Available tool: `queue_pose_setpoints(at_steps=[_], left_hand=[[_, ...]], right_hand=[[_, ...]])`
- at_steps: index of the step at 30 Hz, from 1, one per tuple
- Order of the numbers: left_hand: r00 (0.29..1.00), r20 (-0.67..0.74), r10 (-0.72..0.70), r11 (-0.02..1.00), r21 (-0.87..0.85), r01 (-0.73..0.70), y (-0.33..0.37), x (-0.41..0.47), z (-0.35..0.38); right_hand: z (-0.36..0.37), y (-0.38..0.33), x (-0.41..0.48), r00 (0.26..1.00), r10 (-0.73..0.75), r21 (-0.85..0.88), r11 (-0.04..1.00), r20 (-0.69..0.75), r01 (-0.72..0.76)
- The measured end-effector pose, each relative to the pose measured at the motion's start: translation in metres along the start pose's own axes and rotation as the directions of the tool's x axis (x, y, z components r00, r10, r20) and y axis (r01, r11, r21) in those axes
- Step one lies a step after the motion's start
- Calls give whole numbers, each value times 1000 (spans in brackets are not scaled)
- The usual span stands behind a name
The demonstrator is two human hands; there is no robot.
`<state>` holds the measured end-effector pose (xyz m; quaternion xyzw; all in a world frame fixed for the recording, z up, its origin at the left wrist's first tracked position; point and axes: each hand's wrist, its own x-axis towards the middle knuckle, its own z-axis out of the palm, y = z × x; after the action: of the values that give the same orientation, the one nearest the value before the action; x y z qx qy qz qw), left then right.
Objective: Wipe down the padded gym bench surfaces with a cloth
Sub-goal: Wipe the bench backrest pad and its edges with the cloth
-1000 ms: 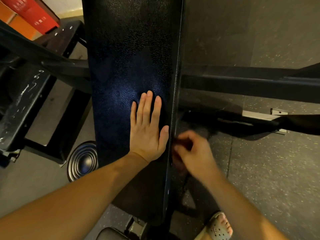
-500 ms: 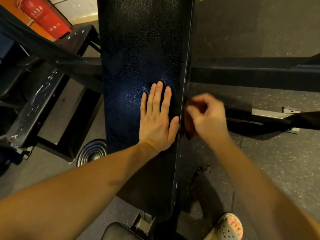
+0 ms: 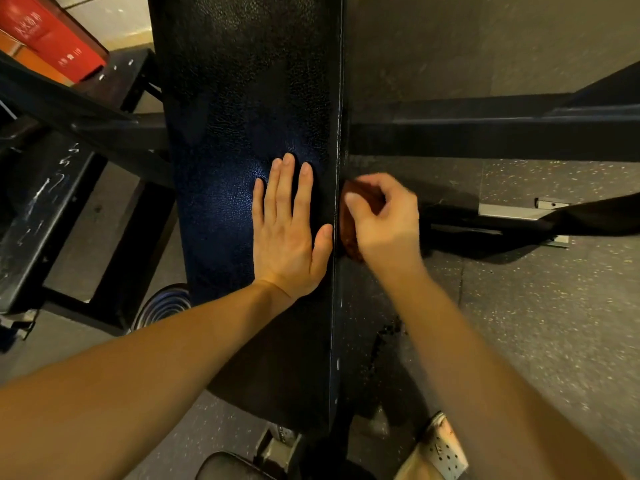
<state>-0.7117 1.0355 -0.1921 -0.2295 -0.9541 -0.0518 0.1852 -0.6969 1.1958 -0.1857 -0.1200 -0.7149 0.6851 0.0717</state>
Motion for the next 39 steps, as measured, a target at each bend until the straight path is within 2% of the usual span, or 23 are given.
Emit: queue_pose_setpoints(at_steps=[2,4,5,6,7,9,12,14,15,17,18,20,23,25,27,30,31,35,37,39], left_hand=[[1000,-7,-1,1000,-4,1,0,0,1],[1000,-9,-2,1000,-9,2,1,-1,1],[1000,-9,-1,1000,-6,1,1,-1,1],[1000,-8,-2,1000,-2,2,1,-1,1],[1000,-8,-2,1000,0,2,1,-1,1],[1000,-3,-2,1000,-2,2,0,-1,0],[1000,2,-2,1000,1,2,0,0,0],[1000,0,1,1000,0,-1,0,0,0],[1000,-7,2,1000,-2,-2,0,-1,0],[1000,-12,3,1000,-17,-4,1,-1,0],[1000,-14,2,1000,-19,-3,1,-1,1],[1000,-10,-2,1000,-14,2,0,0,1],[1000,-8,-3,1000,-10,3,0,0,0],[1000,-7,-3,1000,-16,3,0,1,1],[1000,-8,-8,1000,-12,7,1,0,0],[1000,0,1,1000,-15,-1,0,-1,0],[1000,-3,4,1000,-11,-4,0,0,0],[1000,-4,-6,1000,-5,6,0,0,2],[1000,-7,-5,1000,-2,5,1,1,2],[1000,-12,-2,1000,-6,2,0,0,2]], right_hand=[[3,22,-39,990,127,1,992,66,-128],[2,43,-96,915,345,-146,936,208,-320],[-1,46,-112,875,409,-232,906,260,-355],[-2,47,-112,865,424,-253,897,268,-361],[-2,44,-95,891,388,-216,915,237,-341],[-1,22,-41,970,208,-70,977,129,-201],[-1,-21,20,1000,-5,82,997,-17,6],[-1,-15,0,1000,0,132,991,13,-2],[-2,-3,-25,996,54,113,992,74,-62],[-6,20,-81,948,222,2,974,229,-228],[-8,23,-94,928,260,-63,965,268,-253],[-7,17,-63,963,160,-97,985,218,-142],[-4,-32,38,997,-77,-98,992,17,78],[-6,-51,75,991,-117,-51,992,-65,114],[-5,-38,56,994,-107,-41,993,-23,106],[-11,-7,-29,979,0,-157,987,202,33],[-13,-4,-38,974,-11,-191,980,228,56],[-8,-29,48,992,-118,-222,967,51,127],[-5,-37,72,986,-165,-167,973,-36,157],[-4,-19,41,987,-158,-134,978,20,160]])
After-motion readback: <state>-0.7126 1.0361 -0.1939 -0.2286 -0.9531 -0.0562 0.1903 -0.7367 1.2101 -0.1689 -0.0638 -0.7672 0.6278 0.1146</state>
